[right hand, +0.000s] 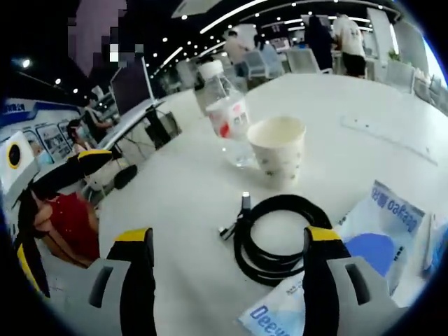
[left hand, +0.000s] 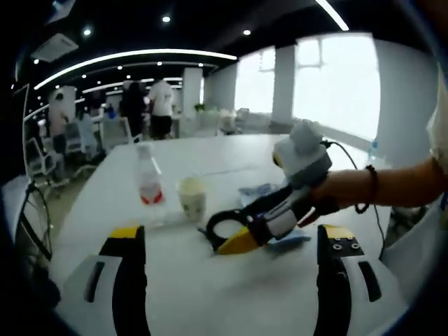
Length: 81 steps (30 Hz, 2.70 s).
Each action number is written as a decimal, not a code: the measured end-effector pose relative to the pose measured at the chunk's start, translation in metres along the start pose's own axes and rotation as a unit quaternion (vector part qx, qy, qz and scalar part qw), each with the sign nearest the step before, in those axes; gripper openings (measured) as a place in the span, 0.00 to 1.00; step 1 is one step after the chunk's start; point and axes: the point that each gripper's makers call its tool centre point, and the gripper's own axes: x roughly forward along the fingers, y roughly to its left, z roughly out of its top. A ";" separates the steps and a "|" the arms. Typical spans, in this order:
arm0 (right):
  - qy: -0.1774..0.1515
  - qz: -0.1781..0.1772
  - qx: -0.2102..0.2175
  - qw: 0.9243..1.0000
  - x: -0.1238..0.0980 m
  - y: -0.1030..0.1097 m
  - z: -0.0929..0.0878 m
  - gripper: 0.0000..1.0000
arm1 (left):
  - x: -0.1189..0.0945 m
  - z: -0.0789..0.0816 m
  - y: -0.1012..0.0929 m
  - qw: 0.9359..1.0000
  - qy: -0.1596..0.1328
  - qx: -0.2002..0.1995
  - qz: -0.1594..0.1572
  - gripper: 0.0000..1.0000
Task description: Arrange the tabletop items into an orderly group along one side of the table until the central work area is clear of visible clutter.
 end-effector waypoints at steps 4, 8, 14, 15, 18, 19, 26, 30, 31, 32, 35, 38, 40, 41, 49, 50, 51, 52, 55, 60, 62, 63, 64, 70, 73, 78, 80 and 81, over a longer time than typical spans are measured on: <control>0.007 0.010 0.009 1.000 0.012 0.001 -0.007 0.80 | -0.003 0.000 0.004 1.000 0.000 -0.003 0.007 0.99; 0.008 0.008 -0.001 1.000 0.017 0.003 -0.007 0.77 | -0.004 0.001 0.006 1.000 -0.002 0.000 0.013 0.99; 0.012 0.001 -0.009 1.000 0.020 0.002 -0.011 0.75 | -0.006 -0.002 0.009 1.000 0.005 -0.003 0.021 0.99; 0.012 0.000 -0.008 1.000 0.020 0.001 -0.011 0.75 | -0.006 -0.002 0.009 1.000 0.006 -0.002 0.021 0.99; 0.012 -0.001 -0.007 1.000 0.022 0.001 -0.011 0.74 | -0.005 -0.001 0.010 1.000 0.006 0.001 0.024 0.99; 0.012 -0.003 -0.007 1.000 0.023 0.001 -0.011 0.74 | -0.005 0.000 0.010 1.000 0.006 -0.001 0.024 0.99; 0.005 -0.035 -0.016 0.999 0.030 -0.007 -0.010 0.64 | -0.004 0.007 0.008 1.000 -0.011 -0.001 0.023 0.99; 0.003 -0.041 -0.016 0.999 0.030 -0.009 -0.009 0.62 | -0.003 0.005 0.008 1.000 -0.006 0.005 0.022 0.98; 0.001 -0.041 -0.015 0.999 0.031 -0.010 -0.008 0.61 | -0.002 0.004 0.008 1.000 -0.005 0.005 0.022 0.98; 0.000 -0.041 -0.013 0.999 0.031 -0.010 -0.008 0.60 | -0.002 0.004 0.009 1.000 -0.003 0.005 0.024 0.97; -0.006 -0.046 -0.009 0.999 0.033 -0.011 -0.006 0.56 | 0.000 0.003 0.009 1.000 -0.002 0.008 0.026 0.96; -0.012 -0.049 -0.003 0.999 0.035 -0.010 -0.004 0.53 | 0.001 0.003 0.008 1.000 -0.001 0.007 0.024 0.95; -0.013 -0.056 -0.005 0.998 0.037 -0.011 -0.004 0.48 | 0.001 0.002 0.007 1.000 0.001 0.010 0.024 0.95; -0.013 -0.063 -0.007 0.998 0.037 -0.013 -0.004 0.46 | 0.001 0.002 0.007 1.000 0.001 0.011 0.025 0.94; -0.022 -0.091 0.036 0.995 0.041 -0.020 -0.002 0.26 | 0.000 0.004 0.010 0.999 -0.002 0.027 0.033 0.91; -0.022 -0.092 0.036 0.995 0.041 -0.020 -0.002 0.24 | 0.000 0.004 0.010 0.999 -0.001 0.031 0.034 0.91; -0.022 -0.097 0.034 0.994 0.040 -0.022 -0.002 0.23 | 0.000 0.004 0.010 0.999 -0.001 0.032 0.035 0.91; -0.023 -0.100 0.037 0.994 0.041 -0.022 -0.002 0.23 | 0.000 0.005 0.010 0.999 -0.003 0.031 0.035 0.91; -0.024 -0.102 0.041 0.994 0.042 -0.021 -0.002 0.22 | -0.001 0.004 0.009 0.999 -0.002 0.022 0.031 0.90; -0.027 -0.100 0.044 0.994 0.042 -0.019 -0.002 0.21 | -0.001 0.000 0.012 0.999 0.006 0.019 0.034 0.89; -0.027 -0.099 0.045 0.994 0.042 -0.019 -0.001 0.20 | -0.001 -0.001 0.013 0.999 0.008 0.017 0.035 0.89; -0.027 -0.099 0.048 0.994 0.042 -0.020 -0.001 0.20 | -0.001 -0.001 0.014 0.999 0.006 0.016 0.035 0.89; -0.028 -0.100 0.051 0.993 0.042 -0.019 -0.001 0.19 | -0.001 -0.001 0.014 0.999 0.005 0.016 0.036 0.88; -0.032 -0.097 0.075 0.992 0.044 -0.017 -0.001 0.15 | -0.002 -0.005 0.014 0.999 0.014 0.020 0.038 0.88; -0.033 -0.094 0.085 0.991 0.043 -0.016 -0.001 0.14 | -0.002 -0.004 0.013 0.999 0.012 0.024 0.037 0.87; -0.051 -0.083 0.100 0.990 0.037 -0.012 0.008 0.12 | -0.003 -0.002 0.012 0.999 0.009 0.028 0.036 0.88; -0.061 -0.070 0.113 0.989 0.035 -0.007 0.014 0.11 | -0.003 -0.002 0.011 0.999 0.009 0.028 0.035 0.87; -0.062 -0.069 0.113 0.989 0.033 -0.007 0.015 0.11 | -0.003 -0.002 0.011 0.999 0.010 0.028 0.034 0.87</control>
